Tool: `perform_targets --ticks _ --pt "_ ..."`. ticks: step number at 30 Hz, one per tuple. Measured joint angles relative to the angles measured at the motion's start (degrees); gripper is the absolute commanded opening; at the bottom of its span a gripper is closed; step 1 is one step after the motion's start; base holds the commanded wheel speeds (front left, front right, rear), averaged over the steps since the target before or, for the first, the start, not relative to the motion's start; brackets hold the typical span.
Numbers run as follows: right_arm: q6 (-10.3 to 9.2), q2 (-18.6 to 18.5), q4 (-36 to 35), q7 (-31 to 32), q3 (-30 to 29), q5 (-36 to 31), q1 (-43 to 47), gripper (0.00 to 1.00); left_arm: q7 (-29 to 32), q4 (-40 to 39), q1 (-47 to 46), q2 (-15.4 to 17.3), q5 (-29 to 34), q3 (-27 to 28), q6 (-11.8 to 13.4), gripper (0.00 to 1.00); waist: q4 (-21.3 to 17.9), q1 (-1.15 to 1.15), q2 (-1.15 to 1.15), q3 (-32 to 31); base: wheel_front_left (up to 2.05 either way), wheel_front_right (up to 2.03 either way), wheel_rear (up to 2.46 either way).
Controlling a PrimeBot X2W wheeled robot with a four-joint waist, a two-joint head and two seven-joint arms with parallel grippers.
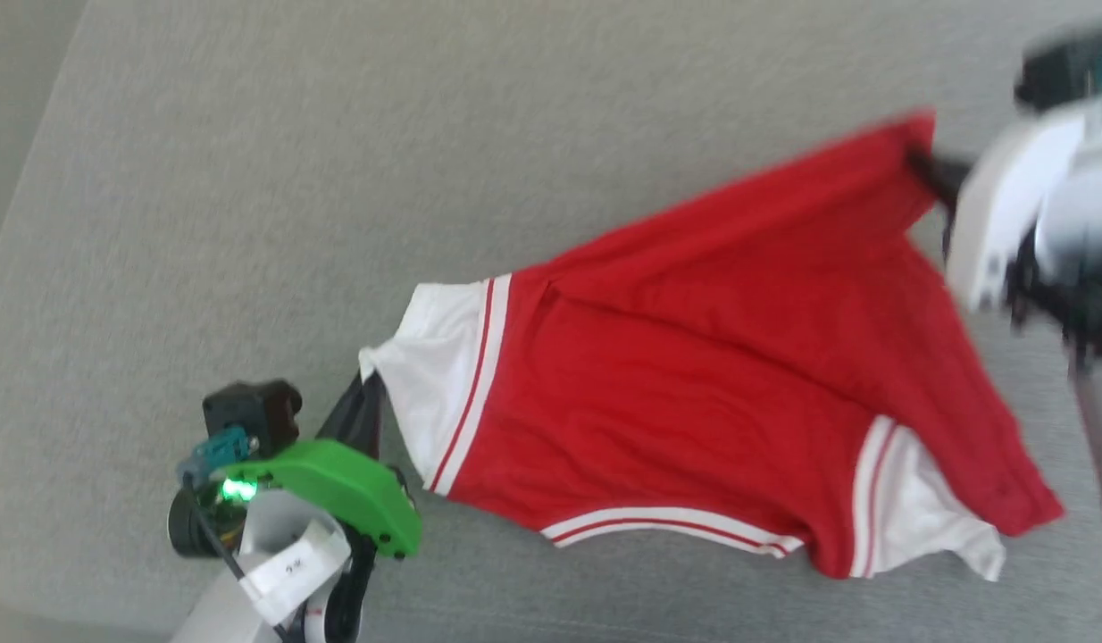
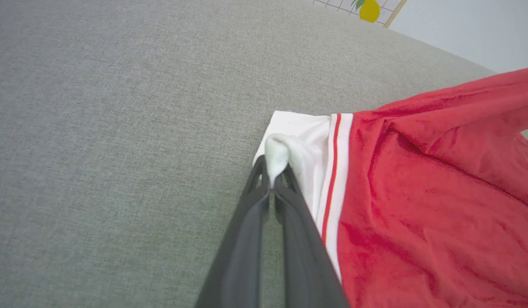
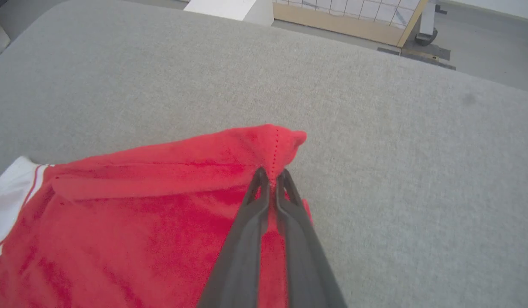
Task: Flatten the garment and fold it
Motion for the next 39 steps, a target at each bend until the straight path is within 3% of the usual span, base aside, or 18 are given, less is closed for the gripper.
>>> perform_targets --ticks 4,12,16,19,25,31,39 --pt "0.00 1.34 -5.48 -0.57 -3.93 2.57 10.88 0.00 0.08 0.18 1.72 0.14 -0.70 0.03 0.15 0.00 -2.38 0.00 0.00 -3.35 0.00 0.00 0.00" --pt "0.00 8.00 -13.80 2.53 -13.59 5.21 34.04 0.00 0.05 1.48 4.36 0.00 -1.88 -0.23 0.13 0.00 -5.92 -0.01 0.00 -9.42 0.00 0.00 0.00" --pt "0.00 10.61 -17.05 3.61 -15.61 5.17 39.00 0.00 -0.01 1.76 5.08 0.04 -3.10 0.05 0.13 0.00 -7.16 -0.01 0.00 -11.23 0.00 0.00 0.00" --pt "0.00 11.69 -19.11 3.85 -16.34 5.28 39.05 0.00 -0.14 1.70 5.18 0.03 -3.57 0.43 -0.16 0.00 -7.88 -0.01 0.00 -12.01 0.00 0.00 0.00" --pt "0.00 10.38 -21.84 5.43 -16.52 8.12 33.75 0.00 -0.01 0.79 2.22 1.70 -3.86 1.32 -2.53 0.00 -8.05 -0.01 0.00 -13.04 0.00 0.00 0.00" --pt "0.00 4.20 -24.85 10.02 -17.91 10.91 21.82 0.00 3.53 -0.64 -11.13 6.59 -2.38 2.83 -6.10 0.00 -7.39 -0.01 0.00 -14.17 0.00 0.00 0.00" --pt "0.00 0.56 -25.04 15.22 -21.21 11.78 11.41 0.00 7.08 -0.33 -28.64 9.11 0.22 3.94 -9.27 0.00 -6.87 -0.01 0.00 -15.73 0.00 0.00 0.00"
